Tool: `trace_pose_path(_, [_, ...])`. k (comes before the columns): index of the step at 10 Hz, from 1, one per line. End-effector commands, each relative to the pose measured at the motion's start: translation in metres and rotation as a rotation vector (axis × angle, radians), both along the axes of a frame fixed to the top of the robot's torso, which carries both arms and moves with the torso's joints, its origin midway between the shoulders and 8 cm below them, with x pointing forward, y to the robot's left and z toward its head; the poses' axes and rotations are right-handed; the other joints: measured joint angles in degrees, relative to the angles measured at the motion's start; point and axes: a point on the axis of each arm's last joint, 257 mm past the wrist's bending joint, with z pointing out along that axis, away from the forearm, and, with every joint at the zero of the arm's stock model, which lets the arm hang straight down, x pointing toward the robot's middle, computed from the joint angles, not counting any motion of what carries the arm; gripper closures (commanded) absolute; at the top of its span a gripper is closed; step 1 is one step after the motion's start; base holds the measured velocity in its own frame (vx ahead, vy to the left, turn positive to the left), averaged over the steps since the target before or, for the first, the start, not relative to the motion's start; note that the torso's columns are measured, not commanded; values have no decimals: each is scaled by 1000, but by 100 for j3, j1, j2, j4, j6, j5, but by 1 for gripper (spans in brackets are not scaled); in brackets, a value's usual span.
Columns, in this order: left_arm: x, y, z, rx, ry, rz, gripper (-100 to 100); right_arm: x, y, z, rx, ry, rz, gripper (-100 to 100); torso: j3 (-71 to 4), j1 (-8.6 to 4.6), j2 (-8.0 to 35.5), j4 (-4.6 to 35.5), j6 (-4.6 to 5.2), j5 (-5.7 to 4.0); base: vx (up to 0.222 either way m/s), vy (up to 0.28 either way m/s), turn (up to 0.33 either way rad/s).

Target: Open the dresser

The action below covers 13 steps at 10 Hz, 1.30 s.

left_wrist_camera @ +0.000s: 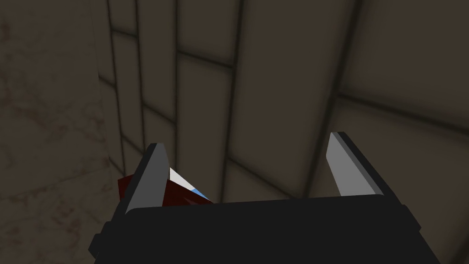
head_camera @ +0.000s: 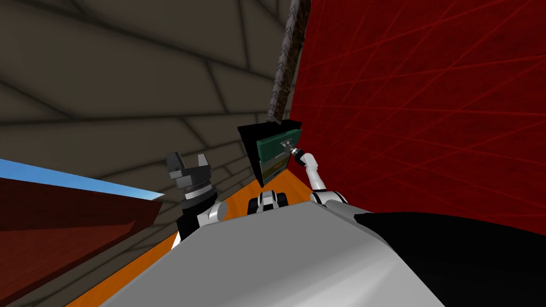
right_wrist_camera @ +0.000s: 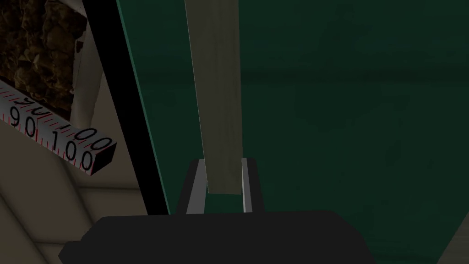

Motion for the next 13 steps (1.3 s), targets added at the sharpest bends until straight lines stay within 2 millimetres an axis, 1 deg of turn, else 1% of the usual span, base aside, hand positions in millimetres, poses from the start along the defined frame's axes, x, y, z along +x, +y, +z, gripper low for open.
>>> trace_pose_path(1, [0, 0, 0, 0, 0, 0, 0, -1, 1, -1, -1, 3, 6, 100, -9, 6, -12, 4, 0, 6, -95, -55, -10])
trace_pose_path(2, [0, 0, 0, 0, 0, 0, 0, -5, 3, -6, -1, 14, 18, 100, -29, 30, -45, 12, 1, 17, -131, -59, -59])
trace_pose_path(4, [0, 0, 0, 0, 0, 0, 0, -6, 5, -8, 0, 19, 25, 100, -12, 1, -17, 2, 5, 5, -153, -107, -32])
trace_pose_path(5, [0, 0, 0, 0, 0, 0, 0, 0, -2, 7, -2, 9, 24, -100, -13, -5, -19, 0, 7, 2, -89, -26, -13])
trace_pose_path(7, [0, 0, 0, 0, 0, 0, 0, 4, -8, 18, -3, 9, 27, -100, -32, 50, -49, 10, 2, 25, -8, 63, -21])
trace_pose_path(9, [0, 0, 0, 0, 0, 0, 0, 8, -14, 29, -4, 9, 29, -100, -16, 25, -22, 18, 3, 19, 6, 57, -2])
trace_pose_path(10, [0, 0, 0, 0, 0, 0, 0, 12, -20, 41, -5, 9, 30, -100, -5, 9, -5, 21, 7, 13, -23, 54, -17])
trace_pose_path(12, [0, 0, 0, 0, 0, 0, 0, 16, -26, 53, -5, 8, 30, -100, 2, 8, 4, 23, 9, 12, -27, 53, -12])
trace_pose_path(13, [0, 0, 0, 0, 0, 0, 0, 15, -25, 45, -6, 15, 31, -100, 3, 8, 8, 38, 12, 18, -10, 16, -4])
